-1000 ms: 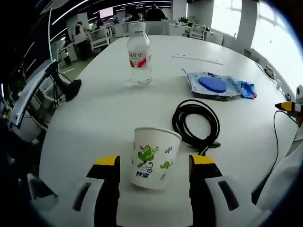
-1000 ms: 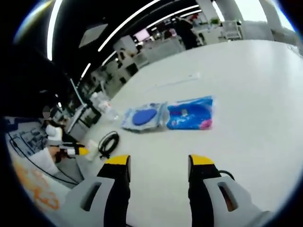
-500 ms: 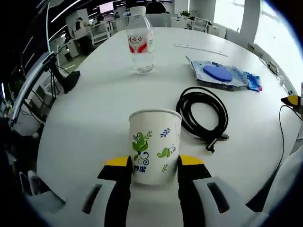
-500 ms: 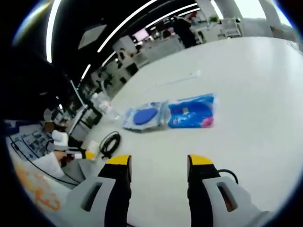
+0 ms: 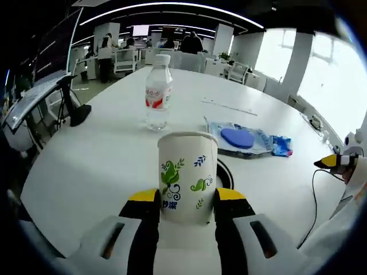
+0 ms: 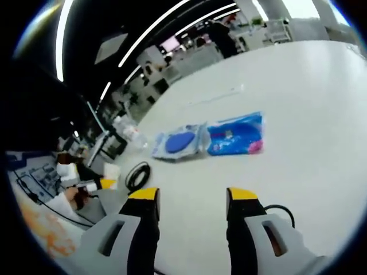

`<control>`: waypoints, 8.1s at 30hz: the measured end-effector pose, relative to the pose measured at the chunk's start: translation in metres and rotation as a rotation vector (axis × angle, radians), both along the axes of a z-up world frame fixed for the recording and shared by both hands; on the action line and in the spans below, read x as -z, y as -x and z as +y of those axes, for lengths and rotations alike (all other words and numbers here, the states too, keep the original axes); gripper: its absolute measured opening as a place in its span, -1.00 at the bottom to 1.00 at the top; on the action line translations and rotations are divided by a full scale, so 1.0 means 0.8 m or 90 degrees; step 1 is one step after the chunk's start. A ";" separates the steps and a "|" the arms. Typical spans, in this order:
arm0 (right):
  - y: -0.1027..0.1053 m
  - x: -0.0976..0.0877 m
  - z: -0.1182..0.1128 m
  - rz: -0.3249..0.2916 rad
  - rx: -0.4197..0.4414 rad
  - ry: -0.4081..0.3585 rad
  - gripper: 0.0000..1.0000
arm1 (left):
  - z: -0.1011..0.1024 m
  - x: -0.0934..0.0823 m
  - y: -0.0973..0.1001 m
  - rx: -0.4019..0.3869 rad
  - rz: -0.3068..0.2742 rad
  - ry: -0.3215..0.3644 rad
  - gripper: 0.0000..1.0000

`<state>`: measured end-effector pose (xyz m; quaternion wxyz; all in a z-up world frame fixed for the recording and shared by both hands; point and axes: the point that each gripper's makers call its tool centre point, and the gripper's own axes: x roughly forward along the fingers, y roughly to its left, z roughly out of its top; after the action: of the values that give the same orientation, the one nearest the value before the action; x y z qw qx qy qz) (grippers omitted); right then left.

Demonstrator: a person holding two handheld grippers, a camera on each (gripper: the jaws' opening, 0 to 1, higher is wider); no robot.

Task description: Arrange the tabletop items into an orderly group along one side of the table until the central work area is clear of visible clutter.

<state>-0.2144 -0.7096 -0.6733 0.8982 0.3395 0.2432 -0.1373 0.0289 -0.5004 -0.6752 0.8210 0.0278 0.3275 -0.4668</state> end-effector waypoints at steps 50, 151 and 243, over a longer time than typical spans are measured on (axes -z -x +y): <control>-0.068 -0.121 0.108 -0.313 -0.223 -0.113 -0.34 | -0.156 -0.114 0.222 0.536 0.065 0.305 -0.27; -0.047 -0.078 0.071 -0.153 -0.282 0.197 -0.36 | -0.148 -0.164 0.058 0.520 -0.314 -0.044 -1.00; -0.036 -0.043 0.042 -0.093 -0.222 0.140 -0.21 | -0.195 -0.011 -0.087 0.292 -0.263 -0.100 -0.15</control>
<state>-0.1855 -0.6759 -0.6390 0.9552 0.2011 0.2163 0.0195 0.0986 -0.6568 -0.6660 0.7389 0.2583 0.1741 -0.5975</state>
